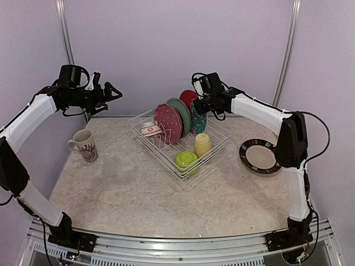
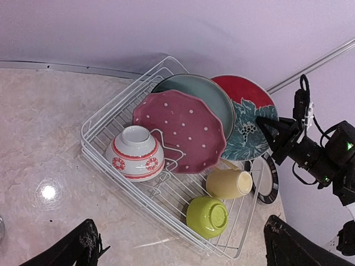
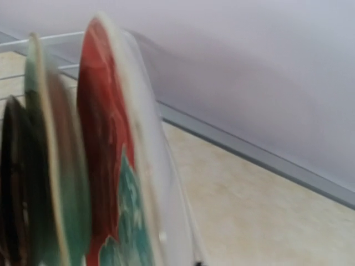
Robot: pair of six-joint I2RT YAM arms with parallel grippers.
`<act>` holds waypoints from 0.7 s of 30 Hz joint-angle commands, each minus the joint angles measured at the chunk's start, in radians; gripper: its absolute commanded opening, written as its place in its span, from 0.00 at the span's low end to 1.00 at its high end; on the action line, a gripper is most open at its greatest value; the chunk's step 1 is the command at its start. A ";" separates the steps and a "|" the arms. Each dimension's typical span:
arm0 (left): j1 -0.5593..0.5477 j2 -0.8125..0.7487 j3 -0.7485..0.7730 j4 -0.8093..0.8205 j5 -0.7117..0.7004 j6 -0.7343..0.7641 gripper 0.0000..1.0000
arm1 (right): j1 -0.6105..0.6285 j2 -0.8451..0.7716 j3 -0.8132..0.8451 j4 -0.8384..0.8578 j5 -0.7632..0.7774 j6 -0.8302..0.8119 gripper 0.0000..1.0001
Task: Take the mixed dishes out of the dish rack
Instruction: Grab the plate from the dish rack, then place the plate with another plate.
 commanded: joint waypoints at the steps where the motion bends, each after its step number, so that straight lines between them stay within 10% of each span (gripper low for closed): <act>1: 0.003 0.013 -0.002 0.016 0.021 -0.005 0.99 | -0.009 -0.197 -0.077 0.152 0.162 -0.023 0.00; 12: -0.021 0.022 0.003 0.002 0.007 0.007 0.99 | -0.039 -0.353 -0.159 0.145 0.167 0.093 0.00; 21: -0.035 0.027 0.008 0.004 0.023 0.005 0.99 | -0.280 -0.592 -0.512 0.298 -0.344 0.489 0.00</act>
